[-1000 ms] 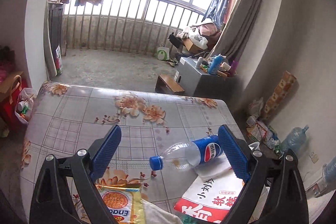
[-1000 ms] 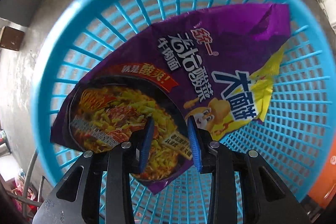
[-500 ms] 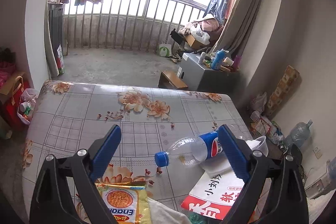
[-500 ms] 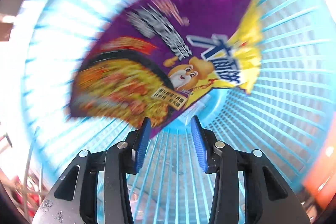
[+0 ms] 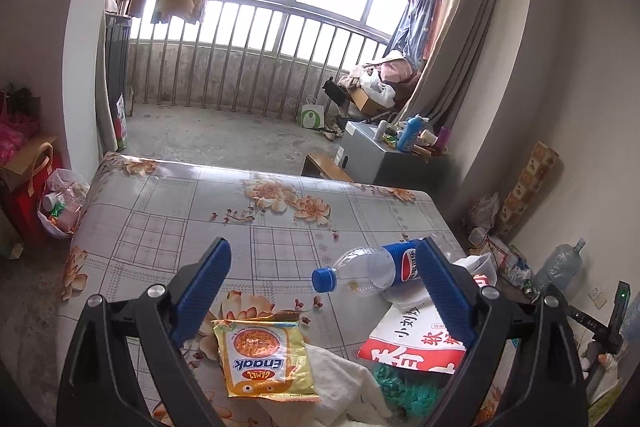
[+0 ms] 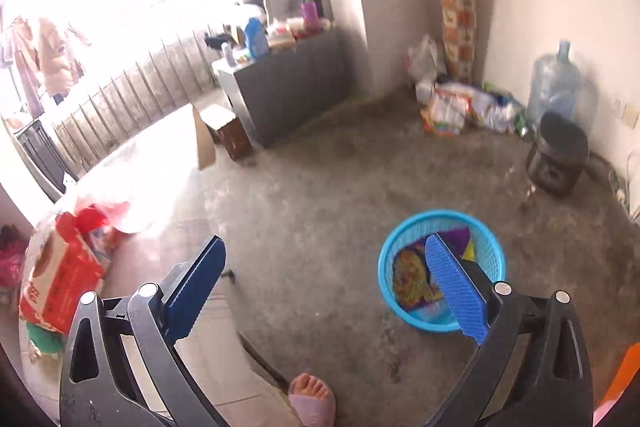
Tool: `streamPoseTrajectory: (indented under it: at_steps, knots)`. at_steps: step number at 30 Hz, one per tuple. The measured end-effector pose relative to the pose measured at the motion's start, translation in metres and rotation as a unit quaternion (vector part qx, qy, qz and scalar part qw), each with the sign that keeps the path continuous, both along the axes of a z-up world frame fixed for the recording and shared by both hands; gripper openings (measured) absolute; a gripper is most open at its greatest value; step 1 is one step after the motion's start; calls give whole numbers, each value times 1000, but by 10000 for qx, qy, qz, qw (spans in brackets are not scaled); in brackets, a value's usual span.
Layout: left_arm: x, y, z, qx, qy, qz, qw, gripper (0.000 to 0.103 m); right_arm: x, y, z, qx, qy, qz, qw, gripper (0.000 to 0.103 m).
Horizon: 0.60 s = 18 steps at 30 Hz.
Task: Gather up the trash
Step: 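Move both tools back over the table toward the Enaak packet and glove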
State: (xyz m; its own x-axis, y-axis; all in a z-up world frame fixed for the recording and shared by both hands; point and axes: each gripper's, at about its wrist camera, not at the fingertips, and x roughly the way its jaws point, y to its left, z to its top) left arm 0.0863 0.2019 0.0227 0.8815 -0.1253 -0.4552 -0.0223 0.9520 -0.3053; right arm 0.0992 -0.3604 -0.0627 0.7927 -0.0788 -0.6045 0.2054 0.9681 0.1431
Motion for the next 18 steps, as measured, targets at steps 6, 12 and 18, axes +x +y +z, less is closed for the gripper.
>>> streamPoseTrajectory:
  at_steps: [6, 12, 18]
  knots:
    - [-24, 14, -11, -142, 186, -37, 9997, 91, -18, 84, 66, 425, -1267, 933, 9866, 96]
    - [-33, 25, -49, -514, 839, -124, 9951, 91, 0, 187, 76, 937, -1188, 2848, 9466, 87]
    - [-39, 44, -85, -983, 1301, -114, 9865, 78, 4, 290, 55, 537, -481, 4125, 9081, 72]
